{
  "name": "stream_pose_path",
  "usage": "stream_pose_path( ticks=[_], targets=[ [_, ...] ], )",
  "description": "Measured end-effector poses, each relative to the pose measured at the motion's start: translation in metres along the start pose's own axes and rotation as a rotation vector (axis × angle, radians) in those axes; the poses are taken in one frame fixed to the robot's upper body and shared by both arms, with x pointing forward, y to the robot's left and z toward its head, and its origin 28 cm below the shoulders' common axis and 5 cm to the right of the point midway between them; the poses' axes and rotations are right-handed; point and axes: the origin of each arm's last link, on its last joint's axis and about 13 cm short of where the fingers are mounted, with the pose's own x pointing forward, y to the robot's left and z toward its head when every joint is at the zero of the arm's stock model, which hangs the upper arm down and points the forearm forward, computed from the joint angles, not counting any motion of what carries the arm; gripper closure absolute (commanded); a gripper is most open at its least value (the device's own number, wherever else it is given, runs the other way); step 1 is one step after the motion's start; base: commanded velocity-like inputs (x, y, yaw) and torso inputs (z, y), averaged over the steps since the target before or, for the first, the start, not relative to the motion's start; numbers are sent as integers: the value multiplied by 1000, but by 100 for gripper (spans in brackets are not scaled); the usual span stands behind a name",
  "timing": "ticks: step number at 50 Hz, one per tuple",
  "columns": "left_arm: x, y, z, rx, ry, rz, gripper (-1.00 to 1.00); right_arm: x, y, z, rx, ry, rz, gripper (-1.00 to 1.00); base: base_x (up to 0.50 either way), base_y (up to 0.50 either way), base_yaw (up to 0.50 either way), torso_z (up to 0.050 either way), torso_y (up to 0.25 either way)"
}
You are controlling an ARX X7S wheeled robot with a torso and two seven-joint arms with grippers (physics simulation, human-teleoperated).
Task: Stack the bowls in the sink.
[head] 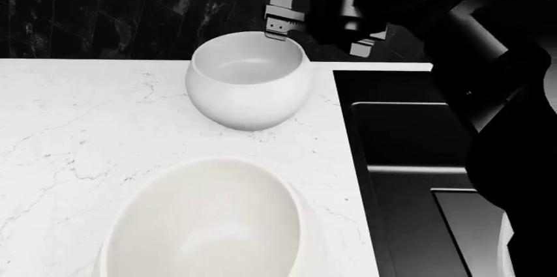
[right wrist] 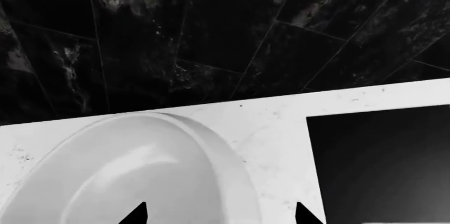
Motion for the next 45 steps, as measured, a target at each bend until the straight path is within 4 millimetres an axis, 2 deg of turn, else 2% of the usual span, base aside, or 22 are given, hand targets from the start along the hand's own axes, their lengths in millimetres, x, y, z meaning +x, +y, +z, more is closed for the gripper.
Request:
stream_pose_path(
  ticks=[45],
  targets=[
    [-3, 2, -4, -11, 7, 7, -100, 25, -5, -31, -17, 92, 9, -100, 0, 0, 0, 0, 0]
  ],
)
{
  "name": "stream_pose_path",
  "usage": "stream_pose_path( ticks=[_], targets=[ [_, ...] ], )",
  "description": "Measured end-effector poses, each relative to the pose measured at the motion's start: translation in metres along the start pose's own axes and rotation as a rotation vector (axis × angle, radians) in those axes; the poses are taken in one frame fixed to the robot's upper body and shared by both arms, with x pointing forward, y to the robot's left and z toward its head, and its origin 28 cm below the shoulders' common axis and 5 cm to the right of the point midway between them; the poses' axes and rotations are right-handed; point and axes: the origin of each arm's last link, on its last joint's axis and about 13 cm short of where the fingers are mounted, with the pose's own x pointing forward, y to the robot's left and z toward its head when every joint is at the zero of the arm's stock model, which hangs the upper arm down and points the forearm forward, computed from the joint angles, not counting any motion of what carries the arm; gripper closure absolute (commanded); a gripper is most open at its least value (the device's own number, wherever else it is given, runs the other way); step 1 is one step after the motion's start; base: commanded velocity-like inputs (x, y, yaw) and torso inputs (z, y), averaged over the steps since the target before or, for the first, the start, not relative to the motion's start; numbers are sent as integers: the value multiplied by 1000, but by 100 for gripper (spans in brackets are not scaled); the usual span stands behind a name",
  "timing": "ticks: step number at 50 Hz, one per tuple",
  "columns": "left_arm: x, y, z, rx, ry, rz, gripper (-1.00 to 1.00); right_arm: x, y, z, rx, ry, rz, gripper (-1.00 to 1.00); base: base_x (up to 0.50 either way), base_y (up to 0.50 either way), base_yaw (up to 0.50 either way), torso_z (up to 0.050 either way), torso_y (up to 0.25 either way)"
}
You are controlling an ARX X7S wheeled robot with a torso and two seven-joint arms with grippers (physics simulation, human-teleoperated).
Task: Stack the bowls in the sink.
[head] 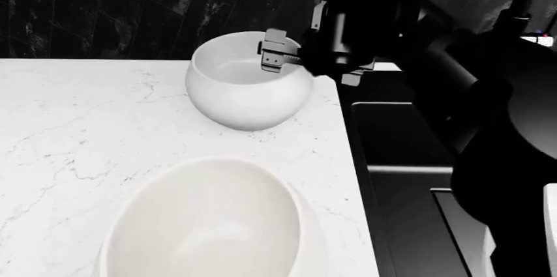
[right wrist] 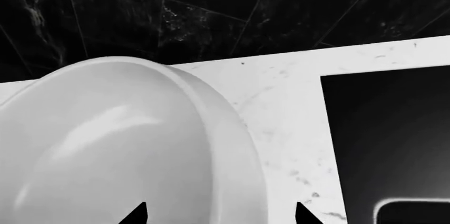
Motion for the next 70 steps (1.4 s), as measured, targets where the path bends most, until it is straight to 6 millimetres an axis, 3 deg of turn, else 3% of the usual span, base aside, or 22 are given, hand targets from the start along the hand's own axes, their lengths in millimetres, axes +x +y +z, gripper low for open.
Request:
stream_pose_path(
  ticks=[7, 8, 29, 35, 55, 70],
  targets=[
    [0, 1, -1, -1, 1, 2, -100, 4, -1, -5, -11, 11, -6, -100, 0, 0, 0, 0, 0],
    [0, 1, -1, -1, 1, 2, -100, 4, -1, -5, -16, 13, -7, 100, 0, 0, 0, 0, 0],
    [-1, 1, -1, -4, -1, 6, -100, 5, -5, -9, -94, 22, -20, 100, 0, 0, 0, -1, 0],
    [-2, 2, 1, -5, -4, 10, -100, 2, -7, -2, -98, -15, -25, 100, 0, 0, 0, 0, 0],
    [-3, 0, 4, -7, -12, 7, -100, -46, -10, 50, -127, -224, -76, 100, 0, 0, 0, 0, 0],
    [-4, -1, 8, -11, -24, 1, -100, -74, -16, 63, -228, -257, -130, 100, 0, 0, 0, 0, 0]
  ],
)
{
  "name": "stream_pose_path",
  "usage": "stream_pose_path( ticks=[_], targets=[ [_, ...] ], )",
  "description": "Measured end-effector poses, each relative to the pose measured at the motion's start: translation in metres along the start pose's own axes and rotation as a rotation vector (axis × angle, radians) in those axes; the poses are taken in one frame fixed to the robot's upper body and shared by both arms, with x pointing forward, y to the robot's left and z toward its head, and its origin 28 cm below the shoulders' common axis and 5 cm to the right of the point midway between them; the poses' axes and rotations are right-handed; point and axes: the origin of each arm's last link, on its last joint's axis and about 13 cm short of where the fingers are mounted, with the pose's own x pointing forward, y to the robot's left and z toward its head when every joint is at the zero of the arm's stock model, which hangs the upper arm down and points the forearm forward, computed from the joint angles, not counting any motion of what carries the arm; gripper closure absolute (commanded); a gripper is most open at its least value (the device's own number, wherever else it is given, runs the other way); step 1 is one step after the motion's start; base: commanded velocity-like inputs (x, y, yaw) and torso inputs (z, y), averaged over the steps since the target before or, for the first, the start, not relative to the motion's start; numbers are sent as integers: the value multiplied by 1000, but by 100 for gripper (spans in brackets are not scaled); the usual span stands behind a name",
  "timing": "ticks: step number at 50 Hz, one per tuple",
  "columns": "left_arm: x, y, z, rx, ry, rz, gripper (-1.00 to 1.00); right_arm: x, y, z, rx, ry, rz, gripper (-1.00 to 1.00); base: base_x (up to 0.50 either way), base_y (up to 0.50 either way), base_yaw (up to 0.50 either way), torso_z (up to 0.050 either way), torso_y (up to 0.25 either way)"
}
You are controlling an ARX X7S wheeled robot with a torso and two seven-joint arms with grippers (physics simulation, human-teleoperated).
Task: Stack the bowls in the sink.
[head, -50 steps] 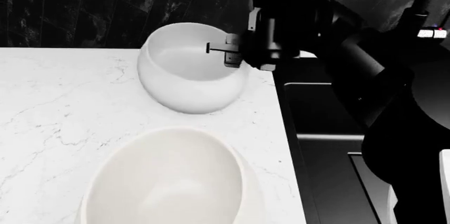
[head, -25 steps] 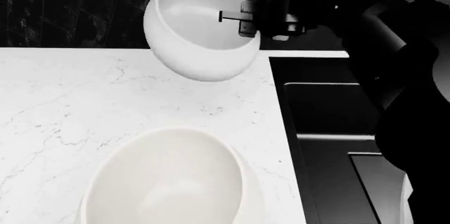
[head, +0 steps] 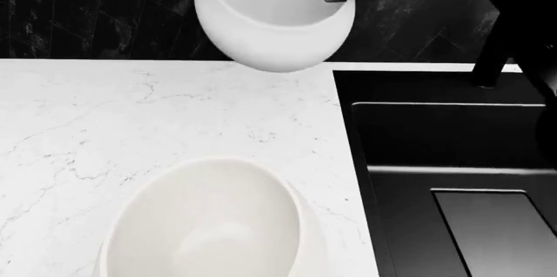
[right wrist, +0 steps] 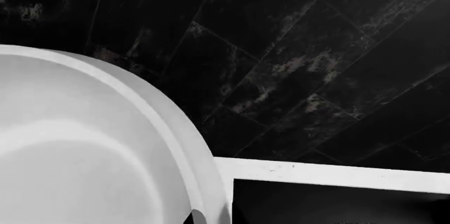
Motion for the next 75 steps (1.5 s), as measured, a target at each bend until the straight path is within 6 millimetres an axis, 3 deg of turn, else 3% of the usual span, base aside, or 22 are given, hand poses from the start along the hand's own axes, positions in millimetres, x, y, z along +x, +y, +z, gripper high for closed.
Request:
stream_pose_path(
  ticks=[36, 75],
  targets=[
    [0, -4, 4, -1, -7, -11, -100, -81, -39, -21, 12, -90, 0, 100, 0, 0, 0, 0, 0],
    [0, -5, 6, -2, -10, -12, -100, -163, -79, -62, 103, -158, -97, 100, 0, 0, 0, 0, 0]
  ],
)
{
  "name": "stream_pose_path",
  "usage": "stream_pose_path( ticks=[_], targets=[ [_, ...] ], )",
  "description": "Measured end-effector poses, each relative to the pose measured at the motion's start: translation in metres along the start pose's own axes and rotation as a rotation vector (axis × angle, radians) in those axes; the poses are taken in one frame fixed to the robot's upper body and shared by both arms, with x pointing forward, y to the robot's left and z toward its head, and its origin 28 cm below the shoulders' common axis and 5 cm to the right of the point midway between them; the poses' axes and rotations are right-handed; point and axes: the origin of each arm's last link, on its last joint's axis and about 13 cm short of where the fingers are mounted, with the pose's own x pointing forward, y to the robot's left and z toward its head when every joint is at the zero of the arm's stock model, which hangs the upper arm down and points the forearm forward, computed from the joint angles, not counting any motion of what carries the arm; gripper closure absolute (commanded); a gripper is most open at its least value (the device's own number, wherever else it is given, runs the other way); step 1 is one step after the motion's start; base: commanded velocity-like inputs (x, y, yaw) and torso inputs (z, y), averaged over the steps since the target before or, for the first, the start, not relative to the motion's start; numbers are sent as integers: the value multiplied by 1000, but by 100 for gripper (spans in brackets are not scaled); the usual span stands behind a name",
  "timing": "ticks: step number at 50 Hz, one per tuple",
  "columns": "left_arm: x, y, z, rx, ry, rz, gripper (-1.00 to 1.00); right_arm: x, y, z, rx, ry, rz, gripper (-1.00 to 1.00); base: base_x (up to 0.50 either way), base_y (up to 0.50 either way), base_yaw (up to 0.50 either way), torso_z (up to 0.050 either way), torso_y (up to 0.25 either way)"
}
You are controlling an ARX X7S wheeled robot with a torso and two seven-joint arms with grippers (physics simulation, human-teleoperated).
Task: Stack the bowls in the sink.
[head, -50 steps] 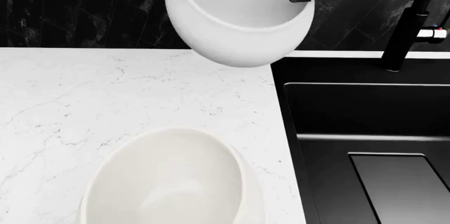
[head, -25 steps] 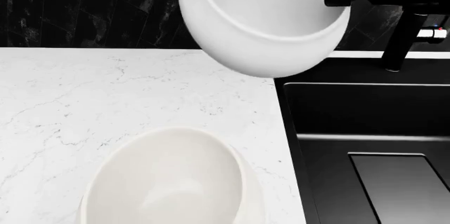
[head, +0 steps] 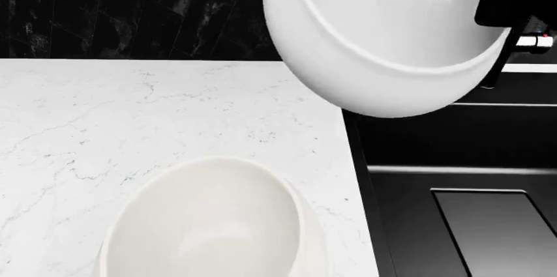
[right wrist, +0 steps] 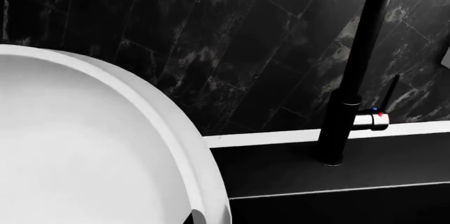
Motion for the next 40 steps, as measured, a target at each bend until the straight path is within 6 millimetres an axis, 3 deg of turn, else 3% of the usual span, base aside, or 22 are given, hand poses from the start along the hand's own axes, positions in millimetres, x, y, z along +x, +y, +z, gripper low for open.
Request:
stream_pose_path(
  ticks=[40],
  targets=[
    [1, -1, 0, -3, -1, -3, -100, -41, -50, -32, 96, 14, -179, 100, 0, 0, 0, 0, 0]
  ],
)
